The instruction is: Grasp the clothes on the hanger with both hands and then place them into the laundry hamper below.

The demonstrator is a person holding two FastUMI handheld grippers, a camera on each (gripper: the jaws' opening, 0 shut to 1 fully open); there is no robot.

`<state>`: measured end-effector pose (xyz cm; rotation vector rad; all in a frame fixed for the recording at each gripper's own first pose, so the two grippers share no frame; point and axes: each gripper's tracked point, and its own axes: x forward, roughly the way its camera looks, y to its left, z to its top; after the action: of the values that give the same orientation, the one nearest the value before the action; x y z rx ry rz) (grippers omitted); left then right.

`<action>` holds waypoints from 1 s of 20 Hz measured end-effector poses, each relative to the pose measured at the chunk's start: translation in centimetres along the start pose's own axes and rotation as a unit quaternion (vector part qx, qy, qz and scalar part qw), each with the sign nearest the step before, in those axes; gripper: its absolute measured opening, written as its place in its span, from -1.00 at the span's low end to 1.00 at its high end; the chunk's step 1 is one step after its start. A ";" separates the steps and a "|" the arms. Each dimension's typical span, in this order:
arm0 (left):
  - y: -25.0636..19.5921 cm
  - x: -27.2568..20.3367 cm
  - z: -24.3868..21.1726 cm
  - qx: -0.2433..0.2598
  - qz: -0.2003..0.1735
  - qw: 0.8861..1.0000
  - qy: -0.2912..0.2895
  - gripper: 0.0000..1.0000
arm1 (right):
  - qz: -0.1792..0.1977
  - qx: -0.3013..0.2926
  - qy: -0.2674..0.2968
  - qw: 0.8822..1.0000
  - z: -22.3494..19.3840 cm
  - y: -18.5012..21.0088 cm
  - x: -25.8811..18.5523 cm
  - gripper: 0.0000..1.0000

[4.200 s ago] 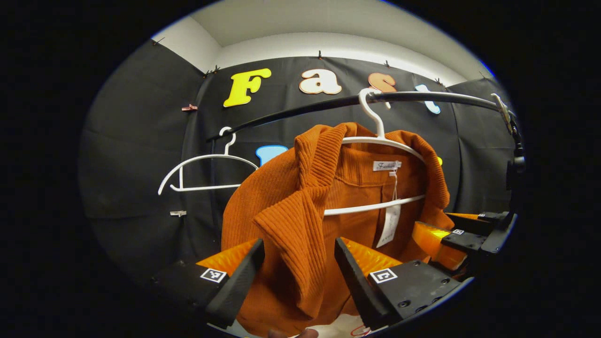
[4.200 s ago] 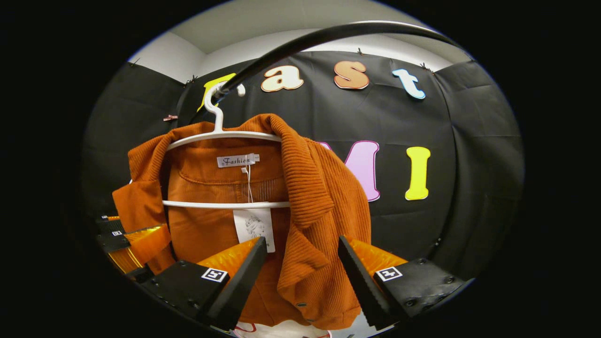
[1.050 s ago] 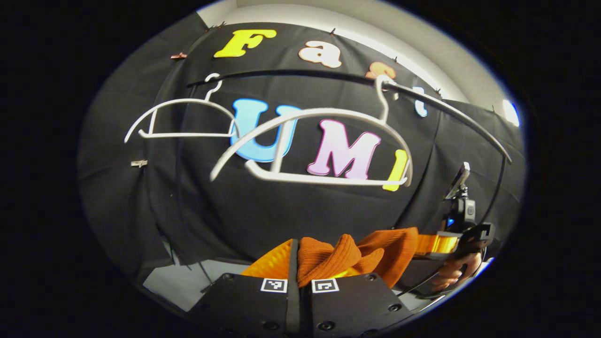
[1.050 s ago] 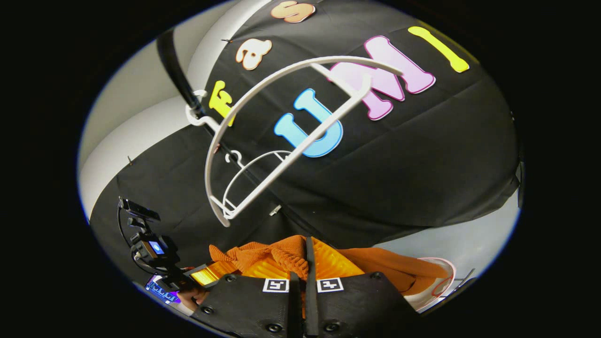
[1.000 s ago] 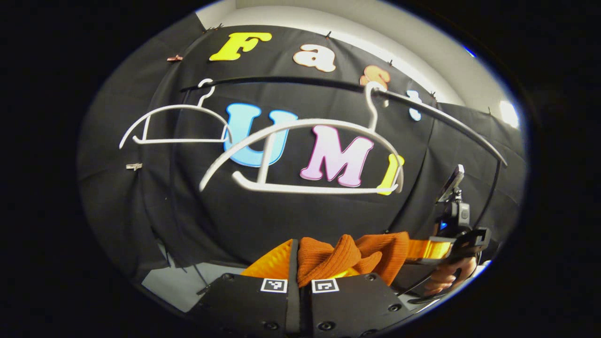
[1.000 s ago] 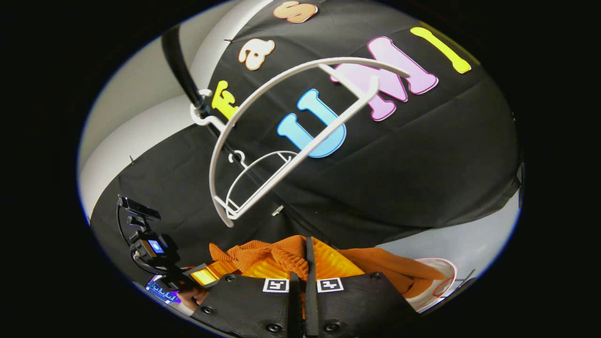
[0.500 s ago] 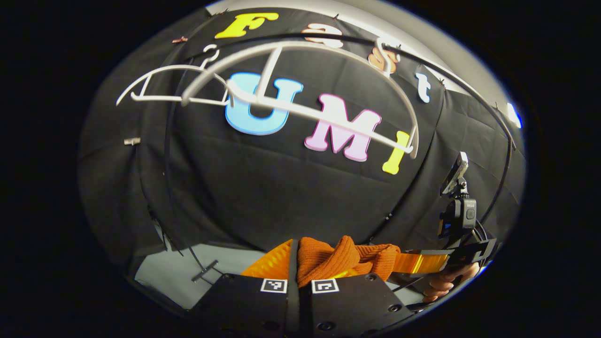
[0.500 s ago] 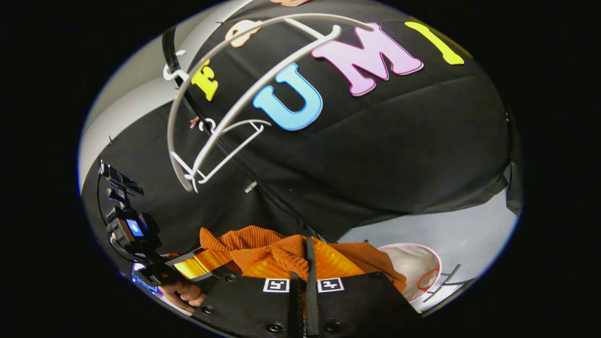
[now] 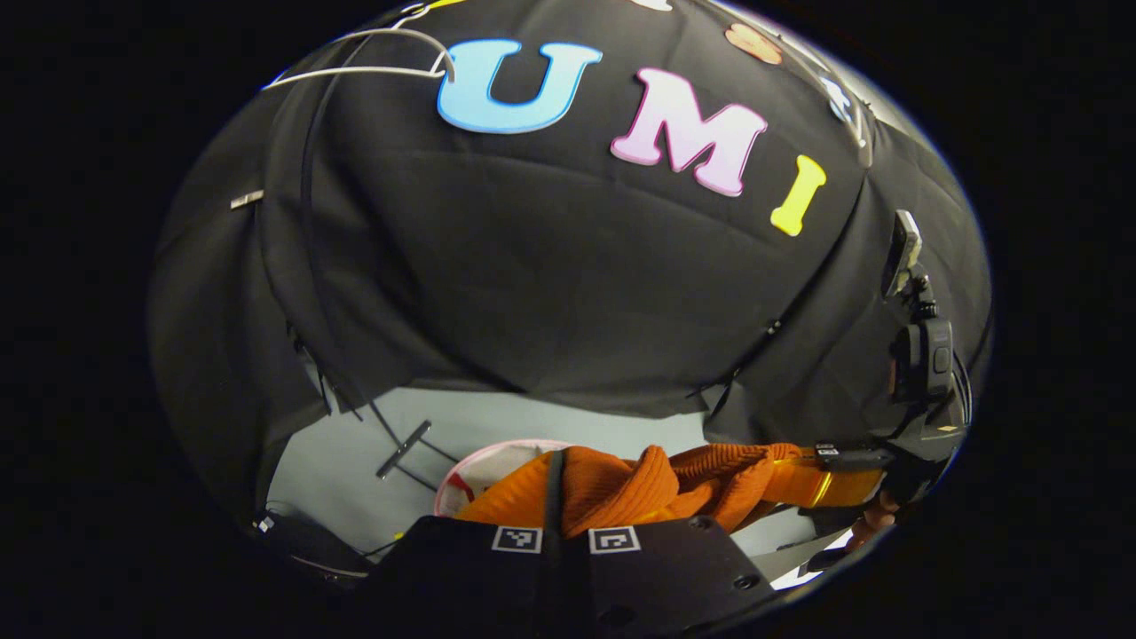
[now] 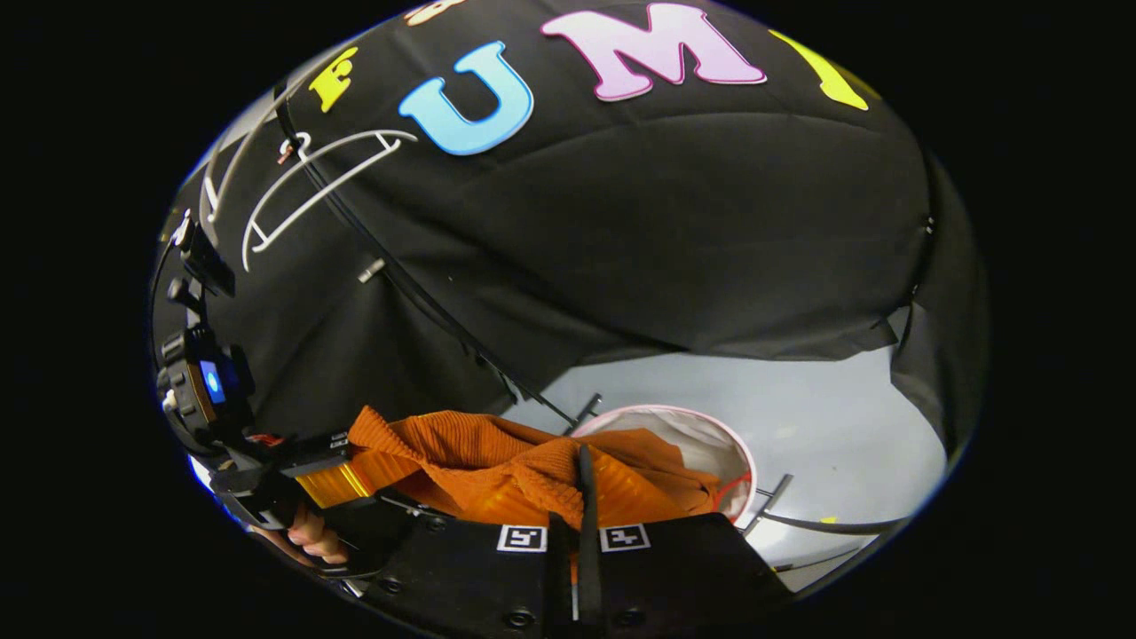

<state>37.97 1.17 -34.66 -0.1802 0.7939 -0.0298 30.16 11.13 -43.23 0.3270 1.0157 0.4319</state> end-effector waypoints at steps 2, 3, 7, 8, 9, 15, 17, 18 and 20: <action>-0.1 1.2 -1.3 0.000 0.013 0.999 0.031 -0.90 | -0.021 0.000 0.024 0.999 -1.5 -1.6 1.4 -0.86; 0.1 1.6 -2.0 0.000 0.020 0.999 0.049 -0.90 | -0.030 0.000 0.037 0.999 -2.3 -2.1 2.0 -0.86; 0.2 3.4 -4.9 -0.016 0.040 0.992 0.122 -0.90 | -0.066 0.003 0.079 0.995 -5.2 -5.2 4.9 -0.84; 0.2 3.6 -5.6 -0.017 0.044 0.989 0.138 -0.90 | -0.076 0.002 0.087 0.993 -5.8 -5.8 5.4 -0.86; 0.5 3.9 -6.3 -0.014 0.051 0.987 0.153 -0.90 | -0.083 0.004 0.100 0.992 -6.3 -6.3 5.9 -0.85; 0.6 5.4 -8.3 -0.007 0.052 0.983 0.178 0.94 | -0.128 0.023 0.127 0.983 -7.7 -8.7 6.1 0.94; 0.2 5.2 -8.0 -0.007 0.046 0.983 0.177 0.90 | -0.139 0.023 0.122 0.983 -7.4 -9.3 6.0 0.96; 0.1 5.1 -7.9 -0.008 0.045 0.983 0.176 0.90 | -0.144 0.022 0.120 0.982 -7.2 -9.5 5.6 0.97; 0.0 4.7 -7.7 -0.014 0.044 0.984 0.173 0.90 | -0.158 0.015 0.112 0.981 -6.9 -9.4 5.1 0.98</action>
<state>35.77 -0.46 -43.24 -0.1691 1.1499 0.0338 28.33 5.93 -54.65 0.1416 1.2713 0.1676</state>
